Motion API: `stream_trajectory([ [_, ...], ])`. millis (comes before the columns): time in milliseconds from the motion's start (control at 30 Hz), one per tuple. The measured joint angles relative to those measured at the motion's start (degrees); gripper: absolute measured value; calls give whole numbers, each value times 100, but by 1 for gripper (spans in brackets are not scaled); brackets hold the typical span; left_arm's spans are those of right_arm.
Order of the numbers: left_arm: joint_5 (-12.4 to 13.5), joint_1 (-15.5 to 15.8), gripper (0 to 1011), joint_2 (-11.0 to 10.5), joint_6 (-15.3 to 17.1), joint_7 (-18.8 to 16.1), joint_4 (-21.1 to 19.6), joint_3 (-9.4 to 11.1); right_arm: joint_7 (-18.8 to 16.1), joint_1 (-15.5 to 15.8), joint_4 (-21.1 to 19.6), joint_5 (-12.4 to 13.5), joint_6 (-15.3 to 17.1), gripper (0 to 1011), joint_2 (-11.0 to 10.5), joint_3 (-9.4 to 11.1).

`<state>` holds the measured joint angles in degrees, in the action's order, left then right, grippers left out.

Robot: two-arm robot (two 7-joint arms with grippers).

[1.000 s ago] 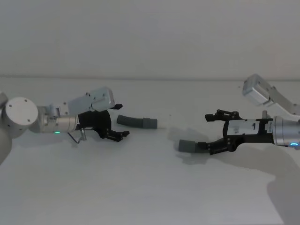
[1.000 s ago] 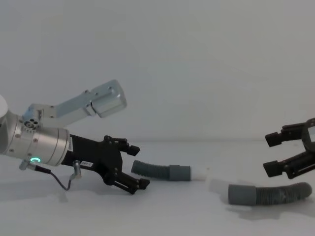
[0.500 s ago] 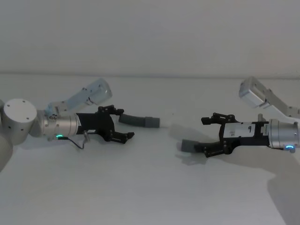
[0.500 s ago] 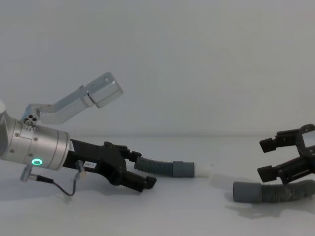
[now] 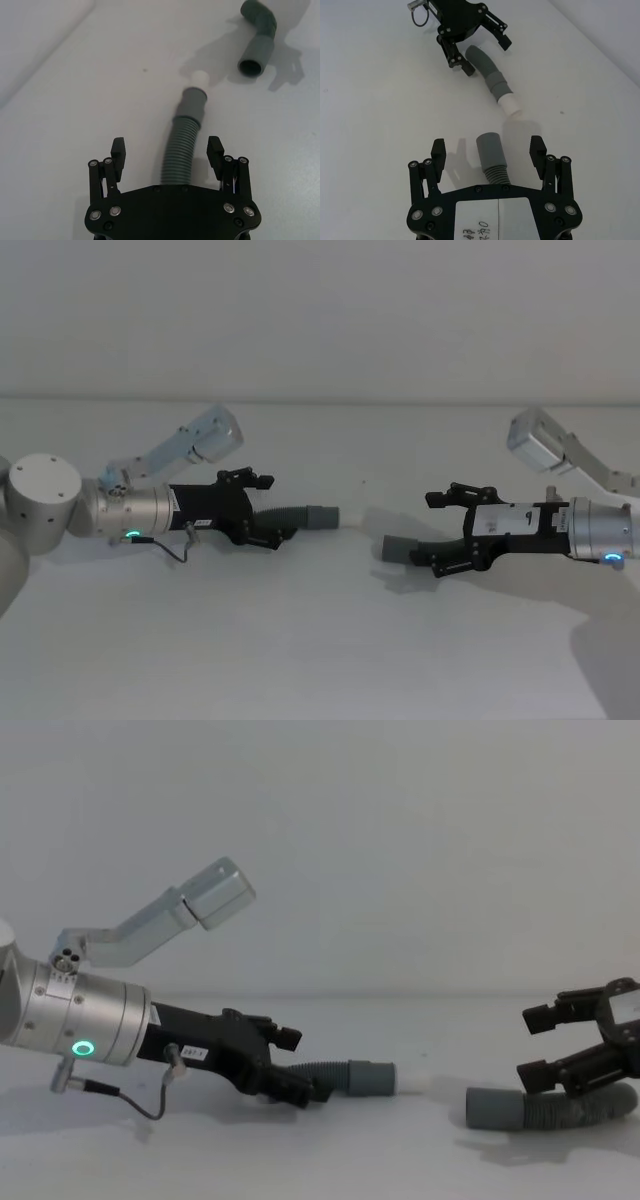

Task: Use both hands to pick up one end of the pipe from the table, align the ends, and insert them.

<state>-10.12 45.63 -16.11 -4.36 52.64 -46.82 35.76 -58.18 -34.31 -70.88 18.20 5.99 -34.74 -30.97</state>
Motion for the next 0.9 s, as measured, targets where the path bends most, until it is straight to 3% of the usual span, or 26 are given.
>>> stream_trajectory([
  [533,3,-134,1000,-168,-612,-319,-458,-66,26,-41,68,97,-7,1000,31,-68],
  [900,-66,-26,1000,-200,-591,-95,-343,9,20,-106,127,142,49,1000,46,-135],
])
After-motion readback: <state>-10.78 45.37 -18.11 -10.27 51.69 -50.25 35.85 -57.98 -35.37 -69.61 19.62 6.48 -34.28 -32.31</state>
